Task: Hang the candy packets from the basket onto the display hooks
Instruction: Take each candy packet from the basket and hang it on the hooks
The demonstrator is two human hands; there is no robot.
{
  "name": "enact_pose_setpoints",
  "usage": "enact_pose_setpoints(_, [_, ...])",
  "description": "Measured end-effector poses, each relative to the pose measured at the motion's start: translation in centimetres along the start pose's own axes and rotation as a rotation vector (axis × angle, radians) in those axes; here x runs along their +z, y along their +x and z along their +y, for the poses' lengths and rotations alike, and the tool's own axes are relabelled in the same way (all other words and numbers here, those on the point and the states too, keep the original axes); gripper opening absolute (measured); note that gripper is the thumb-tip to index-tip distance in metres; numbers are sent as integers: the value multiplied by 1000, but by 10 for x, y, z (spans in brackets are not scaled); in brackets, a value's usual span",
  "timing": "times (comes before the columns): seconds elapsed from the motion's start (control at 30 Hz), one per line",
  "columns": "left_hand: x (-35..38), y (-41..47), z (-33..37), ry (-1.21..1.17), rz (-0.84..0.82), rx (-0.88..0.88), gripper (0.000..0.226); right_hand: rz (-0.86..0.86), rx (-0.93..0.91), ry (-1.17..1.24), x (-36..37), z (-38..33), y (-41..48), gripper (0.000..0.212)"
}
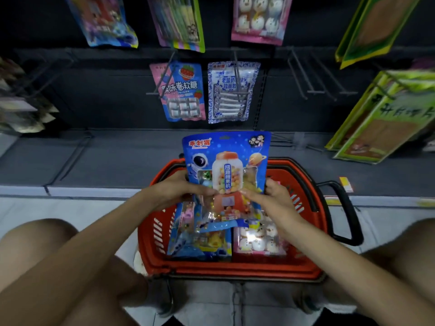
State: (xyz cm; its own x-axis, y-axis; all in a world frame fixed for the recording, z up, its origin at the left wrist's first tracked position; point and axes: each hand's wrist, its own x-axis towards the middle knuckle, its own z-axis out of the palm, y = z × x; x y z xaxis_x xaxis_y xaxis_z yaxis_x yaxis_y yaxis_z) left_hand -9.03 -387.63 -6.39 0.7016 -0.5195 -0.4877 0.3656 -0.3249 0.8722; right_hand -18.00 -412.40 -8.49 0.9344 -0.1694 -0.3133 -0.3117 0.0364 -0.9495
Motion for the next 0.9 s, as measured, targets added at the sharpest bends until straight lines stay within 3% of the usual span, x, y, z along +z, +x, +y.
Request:
enact_pose_setpoints(0.13, [-4,20,28,59,-94,-90,45,59,-68,-25,-13,-19,5,33])
enact_pose_setpoints(0.23, [-9,29,54,84,-180,-177,67,92,-110,-47,-18,-30,9,35])
enact_pose_setpoints(0.4, [-20,30,96,176,-313,-194,51,104,-213,-85,-24,-54,8,34])
enact_pose_setpoints(0.5, [-28,15,116,259,-266,-90,39,63,-285,-89,-27,-74,6,34])
enact_pose_setpoints(0.63, [-48,-18,130,296,-163,74,43,6,-360,-122,-15,-102,11,34])
enact_pose_setpoints(0.9, [-96,-72,139,168,149,352,36,-46,-420,-105,44,-163,30,37])
